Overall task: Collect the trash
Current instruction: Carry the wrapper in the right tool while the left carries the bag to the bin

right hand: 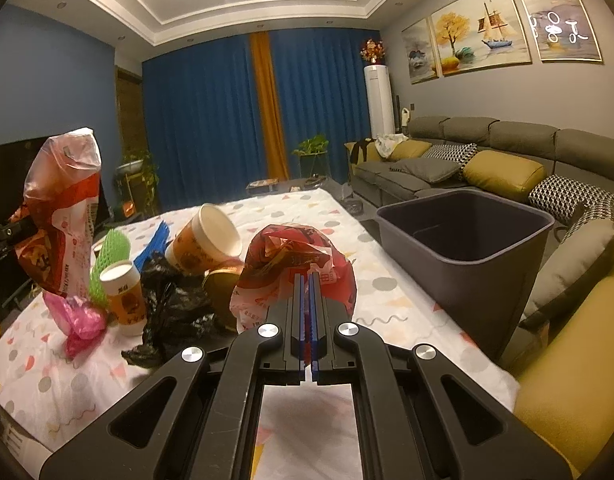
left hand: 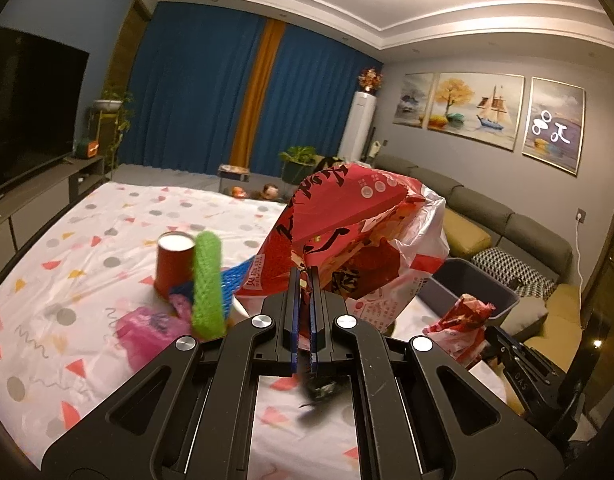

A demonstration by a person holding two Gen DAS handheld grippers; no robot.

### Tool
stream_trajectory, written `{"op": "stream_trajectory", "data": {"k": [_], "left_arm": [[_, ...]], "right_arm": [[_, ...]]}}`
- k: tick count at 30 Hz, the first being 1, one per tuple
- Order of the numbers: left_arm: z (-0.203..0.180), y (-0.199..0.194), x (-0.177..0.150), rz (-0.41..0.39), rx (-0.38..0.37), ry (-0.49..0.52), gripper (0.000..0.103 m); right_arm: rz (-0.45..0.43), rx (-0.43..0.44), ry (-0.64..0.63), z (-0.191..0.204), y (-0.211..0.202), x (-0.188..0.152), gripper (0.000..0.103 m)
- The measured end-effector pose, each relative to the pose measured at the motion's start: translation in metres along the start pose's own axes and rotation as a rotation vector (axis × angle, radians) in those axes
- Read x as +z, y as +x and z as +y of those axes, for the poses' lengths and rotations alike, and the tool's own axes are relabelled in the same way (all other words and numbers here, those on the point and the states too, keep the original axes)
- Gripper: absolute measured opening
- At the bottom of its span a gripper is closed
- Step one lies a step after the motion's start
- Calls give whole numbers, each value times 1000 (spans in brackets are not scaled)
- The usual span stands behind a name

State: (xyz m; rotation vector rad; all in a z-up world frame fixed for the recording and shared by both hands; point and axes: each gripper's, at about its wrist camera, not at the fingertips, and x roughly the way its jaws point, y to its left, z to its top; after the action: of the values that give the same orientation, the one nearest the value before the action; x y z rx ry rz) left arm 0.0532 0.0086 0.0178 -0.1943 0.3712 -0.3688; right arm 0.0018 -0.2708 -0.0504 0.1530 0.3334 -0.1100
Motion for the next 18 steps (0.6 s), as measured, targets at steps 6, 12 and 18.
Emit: {"op": "stream_trajectory", "data": {"k": [6,12,18], "left_arm": [[-36,19,7,-8,-64,53,3],[-88,54,9,4,-142,88,3],[-136,97,12,26,-198,97,3]], "right_arm": [[-48,-40,22,-19,-5,18,3],[-105,-120,31,-47,-6,38,3],[-146,-207,32,-80,4,59,3]]}}
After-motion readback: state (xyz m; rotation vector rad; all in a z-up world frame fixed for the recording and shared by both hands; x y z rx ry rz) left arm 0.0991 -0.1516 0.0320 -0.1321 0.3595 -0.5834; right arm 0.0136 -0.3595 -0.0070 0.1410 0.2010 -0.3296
